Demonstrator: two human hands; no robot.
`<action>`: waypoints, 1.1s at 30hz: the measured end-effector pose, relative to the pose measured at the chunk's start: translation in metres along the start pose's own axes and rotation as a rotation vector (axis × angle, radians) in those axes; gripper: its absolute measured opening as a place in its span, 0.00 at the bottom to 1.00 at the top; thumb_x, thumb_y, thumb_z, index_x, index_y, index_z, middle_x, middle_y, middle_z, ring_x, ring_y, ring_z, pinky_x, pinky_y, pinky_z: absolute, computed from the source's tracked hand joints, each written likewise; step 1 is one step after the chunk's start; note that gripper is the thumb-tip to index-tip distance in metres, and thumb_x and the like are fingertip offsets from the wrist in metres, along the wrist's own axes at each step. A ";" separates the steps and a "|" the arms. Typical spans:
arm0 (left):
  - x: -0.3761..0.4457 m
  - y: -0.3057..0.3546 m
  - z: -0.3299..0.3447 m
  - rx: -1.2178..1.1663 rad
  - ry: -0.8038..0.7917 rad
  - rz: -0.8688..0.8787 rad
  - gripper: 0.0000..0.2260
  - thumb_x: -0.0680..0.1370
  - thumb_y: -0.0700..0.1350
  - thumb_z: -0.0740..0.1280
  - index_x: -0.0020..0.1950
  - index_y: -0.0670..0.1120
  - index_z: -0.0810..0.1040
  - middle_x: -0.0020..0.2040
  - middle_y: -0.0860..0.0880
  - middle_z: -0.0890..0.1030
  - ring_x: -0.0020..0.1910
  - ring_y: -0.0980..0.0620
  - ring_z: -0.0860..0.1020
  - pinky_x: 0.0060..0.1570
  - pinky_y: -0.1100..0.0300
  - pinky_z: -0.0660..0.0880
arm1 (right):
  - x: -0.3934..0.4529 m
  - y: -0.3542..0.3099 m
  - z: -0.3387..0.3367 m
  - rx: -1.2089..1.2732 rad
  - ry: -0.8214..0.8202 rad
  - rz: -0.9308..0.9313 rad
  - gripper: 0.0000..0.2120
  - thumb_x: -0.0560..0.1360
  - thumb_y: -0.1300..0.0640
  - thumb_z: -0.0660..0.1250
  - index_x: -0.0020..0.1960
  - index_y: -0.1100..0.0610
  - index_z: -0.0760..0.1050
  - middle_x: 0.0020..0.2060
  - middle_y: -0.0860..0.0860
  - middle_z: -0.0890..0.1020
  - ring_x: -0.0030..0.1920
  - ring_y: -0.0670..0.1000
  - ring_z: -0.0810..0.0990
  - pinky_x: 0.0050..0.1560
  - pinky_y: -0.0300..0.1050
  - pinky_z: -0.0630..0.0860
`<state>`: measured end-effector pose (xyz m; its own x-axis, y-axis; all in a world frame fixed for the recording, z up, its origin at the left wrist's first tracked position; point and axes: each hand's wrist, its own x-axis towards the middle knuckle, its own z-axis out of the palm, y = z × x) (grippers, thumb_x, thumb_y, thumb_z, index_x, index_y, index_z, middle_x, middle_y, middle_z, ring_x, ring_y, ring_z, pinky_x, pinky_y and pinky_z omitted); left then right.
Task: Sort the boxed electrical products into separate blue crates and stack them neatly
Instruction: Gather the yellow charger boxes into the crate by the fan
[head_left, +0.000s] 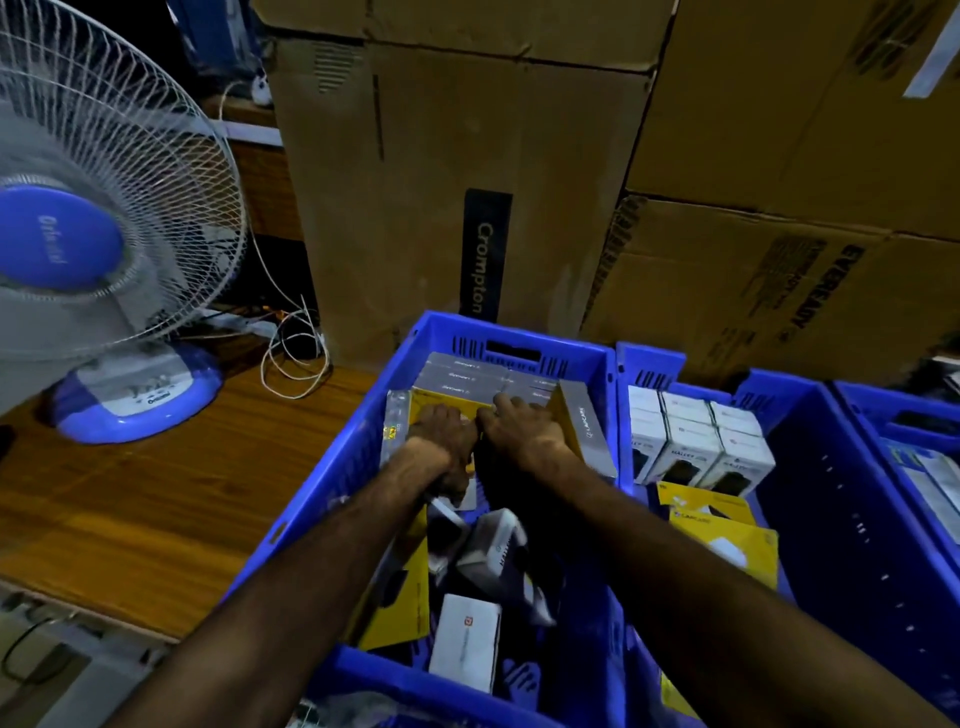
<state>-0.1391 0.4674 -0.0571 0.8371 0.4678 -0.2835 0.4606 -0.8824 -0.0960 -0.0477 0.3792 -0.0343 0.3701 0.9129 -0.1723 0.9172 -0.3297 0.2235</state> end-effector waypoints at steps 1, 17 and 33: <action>-0.001 -0.002 -0.003 -0.033 -0.004 0.010 0.35 0.61 0.59 0.82 0.64 0.51 0.76 0.66 0.43 0.75 0.67 0.41 0.72 0.68 0.48 0.69 | -0.003 0.001 -0.007 0.016 0.010 -0.012 0.20 0.82 0.51 0.62 0.73 0.55 0.67 0.69 0.58 0.69 0.70 0.62 0.71 0.66 0.61 0.70; -0.113 0.001 -0.147 -0.855 0.387 0.402 0.40 0.57 0.60 0.86 0.65 0.64 0.72 0.62 0.57 0.77 0.64 0.53 0.74 0.66 0.49 0.75 | -0.173 0.135 -0.082 1.276 0.681 0.132 0.38 0.65 0.46 0.83 0.72 0.47 0.72 0.57 0.49 0.84 0.59 0.45 0.82 0.60 0.37 0.76; -0.023 0.229 -0.098 0.085 -0.171 0.540 0.41 0.61 0.61 0.83 0.69 0.52 0.72 0.67 0.46 0.75 0.65 0.43 0.72 0.59 0.47 0.74 | -0.237 0.223 0.073 0.842 -0.402 0.583 0.27 0.79 0.63 0.70 0.75 0.63 0.68 0.48 0.62 0.82 0.37 0.49 0.79 0.33 0.38 0.72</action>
<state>-0.0243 0.2596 0.0213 0.8843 -0.0593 -0.4631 -0.0508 -0.9982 0.0308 0.0794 0.0719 -0.0132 0.6600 0.4692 -0.5867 0.3362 -0.8829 -0.3278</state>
